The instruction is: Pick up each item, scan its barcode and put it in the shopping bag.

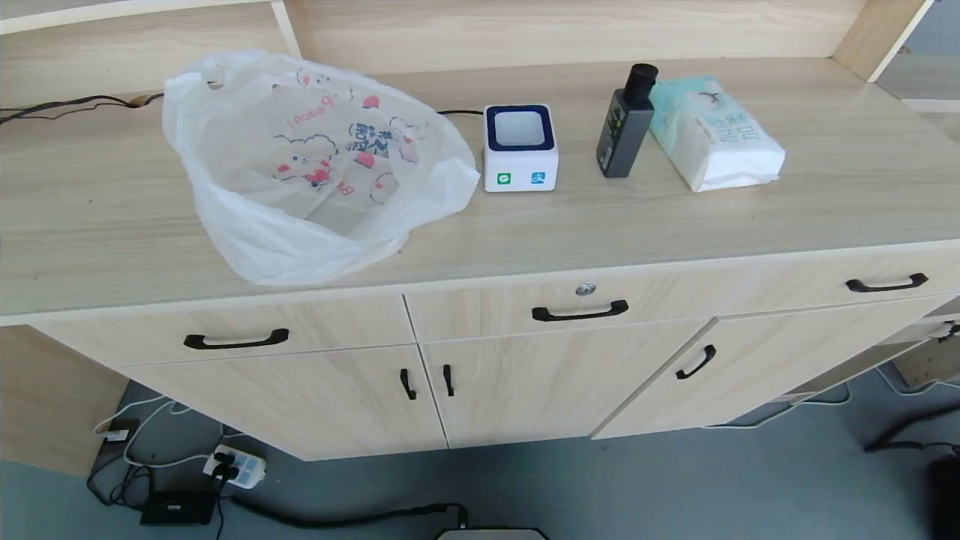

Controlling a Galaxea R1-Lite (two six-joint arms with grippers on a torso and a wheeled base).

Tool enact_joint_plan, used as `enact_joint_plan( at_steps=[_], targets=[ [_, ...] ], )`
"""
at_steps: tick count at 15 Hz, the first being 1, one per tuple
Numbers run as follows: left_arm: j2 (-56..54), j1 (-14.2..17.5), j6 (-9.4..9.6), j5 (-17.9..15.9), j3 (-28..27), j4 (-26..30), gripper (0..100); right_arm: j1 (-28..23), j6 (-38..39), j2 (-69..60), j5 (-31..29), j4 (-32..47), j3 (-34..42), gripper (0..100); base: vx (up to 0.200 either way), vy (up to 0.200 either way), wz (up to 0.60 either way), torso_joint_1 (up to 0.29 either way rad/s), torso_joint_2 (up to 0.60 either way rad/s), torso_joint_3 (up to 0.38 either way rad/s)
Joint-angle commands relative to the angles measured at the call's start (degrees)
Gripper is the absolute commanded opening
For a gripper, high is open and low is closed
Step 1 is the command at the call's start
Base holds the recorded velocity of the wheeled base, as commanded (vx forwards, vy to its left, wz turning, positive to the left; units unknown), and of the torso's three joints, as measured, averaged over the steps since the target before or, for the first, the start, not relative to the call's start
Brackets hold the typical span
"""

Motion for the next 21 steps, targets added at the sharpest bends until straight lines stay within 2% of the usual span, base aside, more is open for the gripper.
enact_joint_plan(
  at_steps=[1,7,13,14,16,17,19,21],
  targets=[
    [0.01,0.02,-0.03,0.01,0.00,-0.04,100,0.02,-0.05,0.06,-0.02,-0.02,0.00,100,0.200,0.000,0.00,0.007,0.00,0.002],
    [0.01,0.02,-0.03,0.01,0.00,-0.04,100,0.02,-0.05,0.06,-0.02,-0.02,0.00,100,0.200,0.000,0.00,0.002,0.00,0.000],
    [0.01,0.02,0.06,0.01,0.00,-0.04,100,0.02,-1.98,0.06,0.07,-0.02,0.00,100,0.000,0.000,0.00,0.000,0.00,0.000],
    [0.01,0.02,0.06,-0.08,0.00,-0.04,100,0.02,-3.83,0.06,1.65,-0.99,-0.44,100,0.000,0.000,0.00,0.000,0.00,0.000],
    [0.01,0.02,0.06,0.01,0.00,-0.13,100,0.11,-6.38,4.11,9.56,-1.51,-8.17,100,0.000,0.000,0.00,0.000,0.00,0.000],
    [0.01,0.02,-0.03,0.01,0.00,-0.13,100,0.11,-6.38,6.04,10.26,-1.43,-9.93,100,0.000,0.000,0.00,0.000,0.00,0.000],
    [0.01,0.02,0.15,-0.08,0.00,-0.13,100,0.19,-6.46,21.86,11.32,-1.43,-18.81,100,0.000,0.000,0.00,0.000,0.00,0.000],
    [0.01,0.02,0.15,-0.08,0.00,-0.13,100,0.46,-6.20,37.24,14.83,-2.04,-27.69,100,0.000,0.000,0.00,0.000,0.00,0.000]
  ],
)
